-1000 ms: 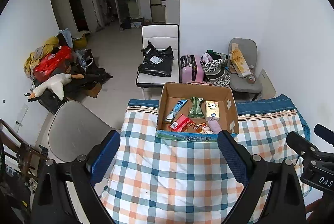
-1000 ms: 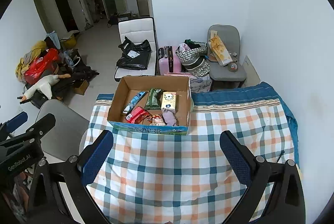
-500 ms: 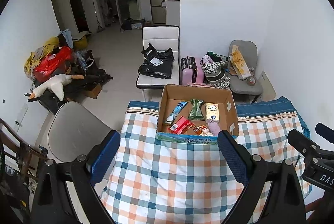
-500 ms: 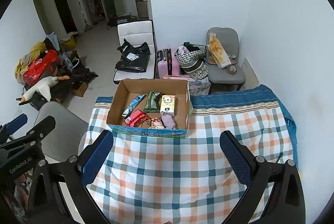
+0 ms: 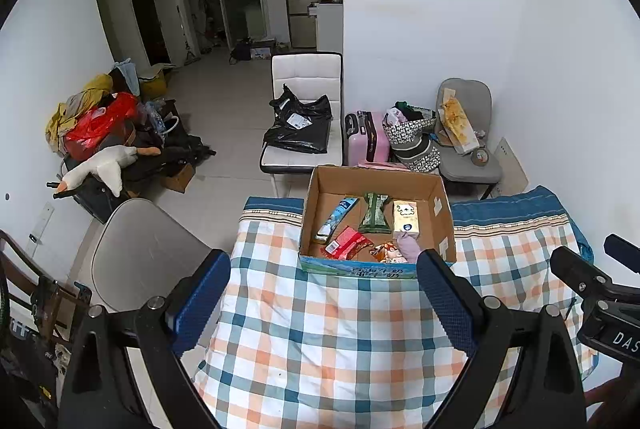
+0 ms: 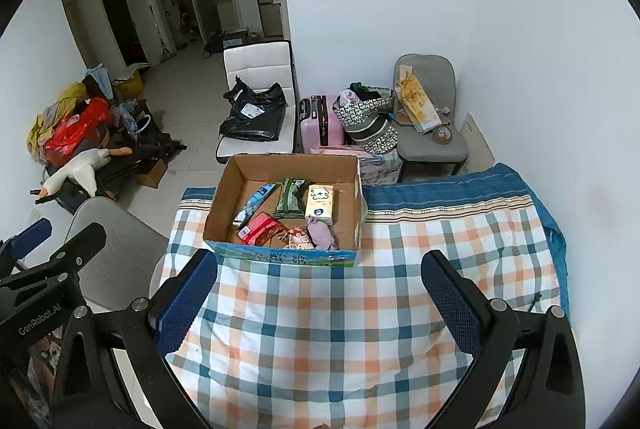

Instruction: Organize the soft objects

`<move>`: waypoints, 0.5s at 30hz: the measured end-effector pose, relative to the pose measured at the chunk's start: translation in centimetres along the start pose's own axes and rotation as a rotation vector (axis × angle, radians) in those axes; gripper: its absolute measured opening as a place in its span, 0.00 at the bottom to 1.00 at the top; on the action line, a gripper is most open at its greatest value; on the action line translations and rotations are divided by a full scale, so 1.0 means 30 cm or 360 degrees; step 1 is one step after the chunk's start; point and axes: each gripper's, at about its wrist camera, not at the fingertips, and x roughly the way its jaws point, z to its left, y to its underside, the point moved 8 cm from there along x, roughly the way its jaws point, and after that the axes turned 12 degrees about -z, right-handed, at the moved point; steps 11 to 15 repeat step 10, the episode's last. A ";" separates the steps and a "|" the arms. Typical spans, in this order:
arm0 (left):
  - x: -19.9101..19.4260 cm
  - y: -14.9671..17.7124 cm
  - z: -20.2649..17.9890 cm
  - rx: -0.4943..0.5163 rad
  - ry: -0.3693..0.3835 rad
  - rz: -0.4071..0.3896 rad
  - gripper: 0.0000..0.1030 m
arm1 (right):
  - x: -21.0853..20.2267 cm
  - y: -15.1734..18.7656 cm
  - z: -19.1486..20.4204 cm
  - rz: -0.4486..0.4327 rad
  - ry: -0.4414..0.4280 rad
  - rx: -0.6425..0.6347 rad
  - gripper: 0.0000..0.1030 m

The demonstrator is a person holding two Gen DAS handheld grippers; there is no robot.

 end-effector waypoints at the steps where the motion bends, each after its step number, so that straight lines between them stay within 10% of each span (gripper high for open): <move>1: 0.000 0.001 0.002 -0.0002 0.0000 -0.0002 0.93 | 0.001 -0.001 0.000 0.0000 0.0001 0.0002 1.00; 15: -0.007 -0.005 0.014 -0.0007 -0.0011 -0.0013 0.93 | 0.001 -0.005 -0.002 0.0000 -0.0003 0.0002 1.00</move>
